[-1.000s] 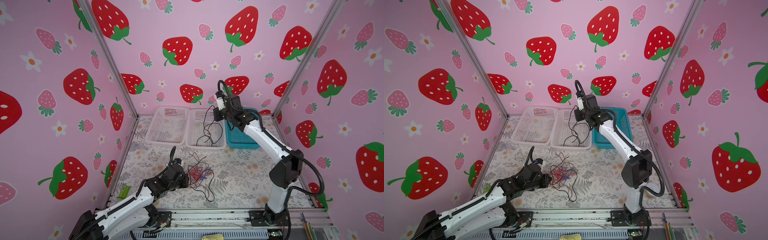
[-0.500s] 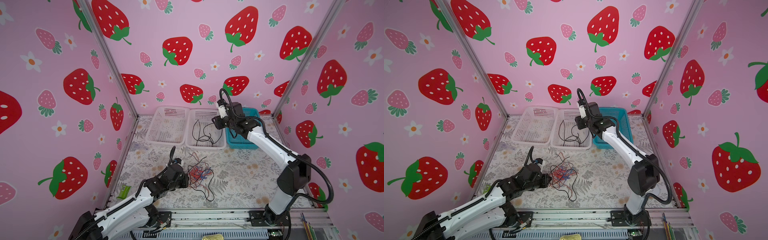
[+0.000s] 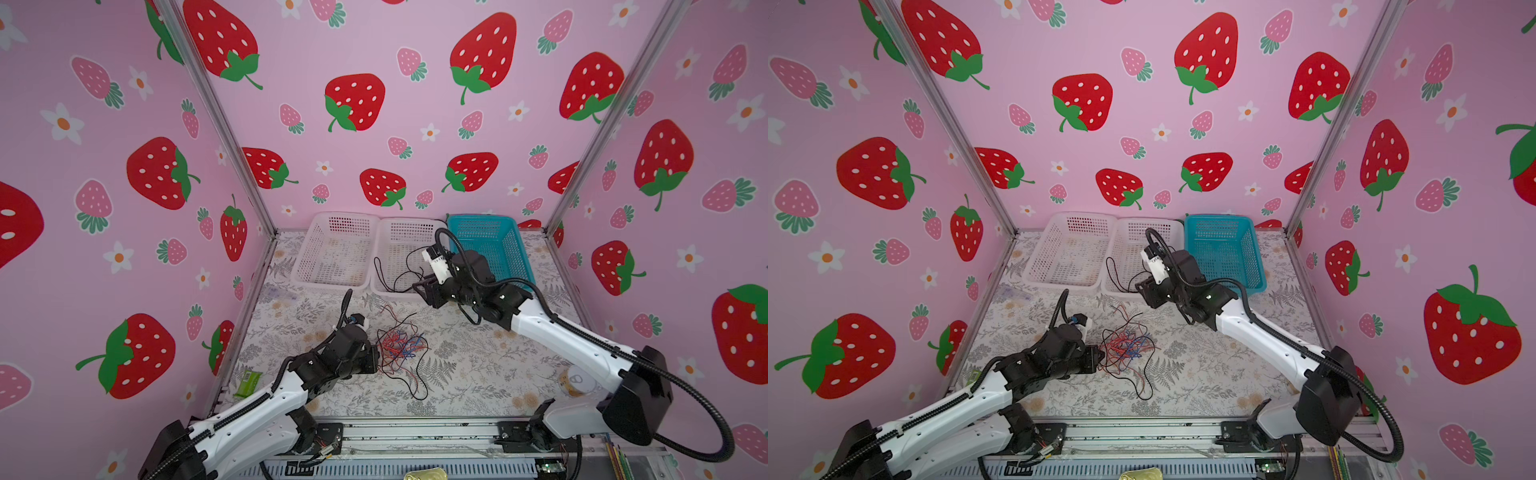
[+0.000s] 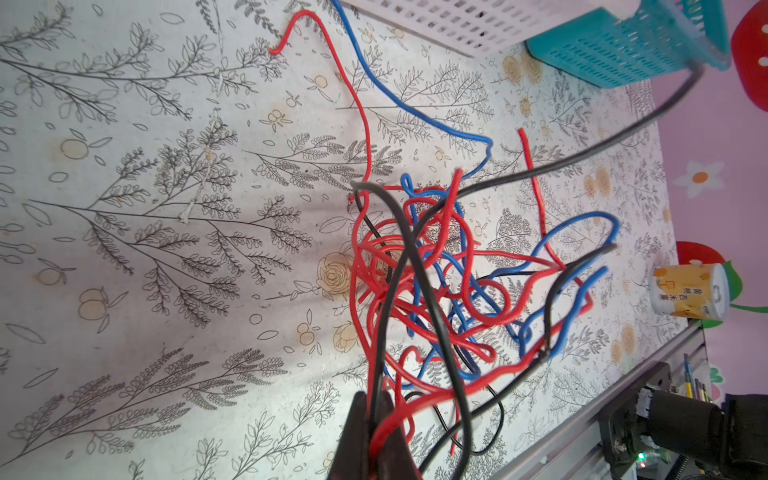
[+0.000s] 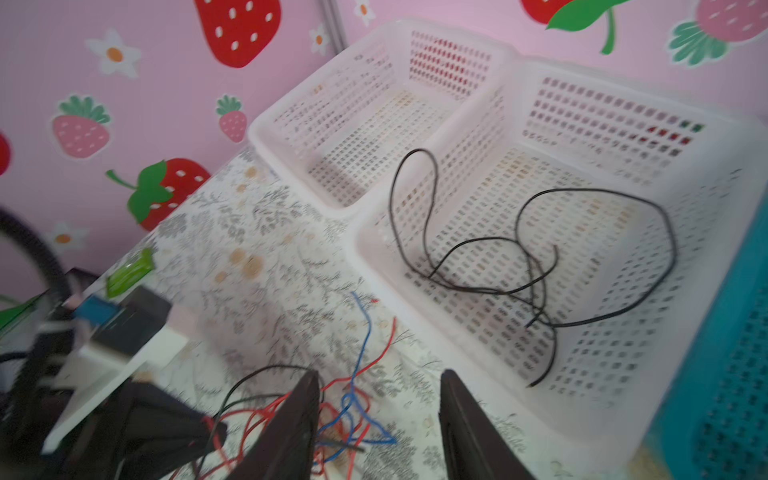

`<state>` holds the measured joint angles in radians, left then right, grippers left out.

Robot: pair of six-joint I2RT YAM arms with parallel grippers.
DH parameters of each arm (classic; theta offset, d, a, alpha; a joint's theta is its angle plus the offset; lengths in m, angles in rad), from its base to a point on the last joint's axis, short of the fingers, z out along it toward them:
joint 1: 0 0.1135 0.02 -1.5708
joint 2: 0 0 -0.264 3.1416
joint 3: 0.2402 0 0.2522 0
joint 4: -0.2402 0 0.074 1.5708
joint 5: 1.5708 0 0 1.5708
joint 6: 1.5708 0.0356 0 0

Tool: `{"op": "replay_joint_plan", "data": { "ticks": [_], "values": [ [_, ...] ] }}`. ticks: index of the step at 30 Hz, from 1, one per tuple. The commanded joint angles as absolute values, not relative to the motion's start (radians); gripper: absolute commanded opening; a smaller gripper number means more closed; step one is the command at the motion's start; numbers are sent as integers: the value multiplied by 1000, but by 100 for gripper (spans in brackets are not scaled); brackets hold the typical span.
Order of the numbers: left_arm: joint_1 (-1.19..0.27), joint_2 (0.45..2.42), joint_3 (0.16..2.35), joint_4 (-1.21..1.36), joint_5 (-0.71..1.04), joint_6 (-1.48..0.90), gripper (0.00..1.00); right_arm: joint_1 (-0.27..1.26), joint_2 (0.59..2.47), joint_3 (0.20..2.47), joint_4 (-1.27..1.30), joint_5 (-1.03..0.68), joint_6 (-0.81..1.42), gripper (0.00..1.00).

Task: Untangle the cables
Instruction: 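Bring the right gripper back to the tangle held by the left gripper, then grasp another black wire from the tangle with the right gripper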

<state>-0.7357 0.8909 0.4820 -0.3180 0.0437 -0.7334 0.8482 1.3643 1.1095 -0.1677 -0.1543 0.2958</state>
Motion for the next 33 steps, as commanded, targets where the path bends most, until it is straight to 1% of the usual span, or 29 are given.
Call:
{"op": "replay_joint_plan", "data": {
  "ticks": [1,3,6,11,20,23,26,30,33],
  "values": [
    [-733,892,537,-323,22,-727,0,894,1270,974,-29,-236,386,50],
    [-734,896,539,-321,21,-732,0,945,1238,909,-1,-229,402,50],
    [-733,888,546,-319,27,-754,0,1017,1197,823,17,-155,414,51],
    [-733,877,558,-305,48,-779,0,1090,1156,646,132,-100,461,50],
    [-734,913,557,-269,85,-799,0,1143,1210,650,209,-8,584,46],
    [-733,910,562,-278,84,-801,0,1143,1198,646,267,-35,617,45],
    [-734,903,569,-297,78,-811,0,1162,1222,642,326,-117,644,45],
    [-733,915,586,-306,83,-840,0,1228,1252,631,343,-123,641,44],
    [-738,929,581,-274,106,-847,0,1242,1257,590,416,-123,658,44]
  ]
}}
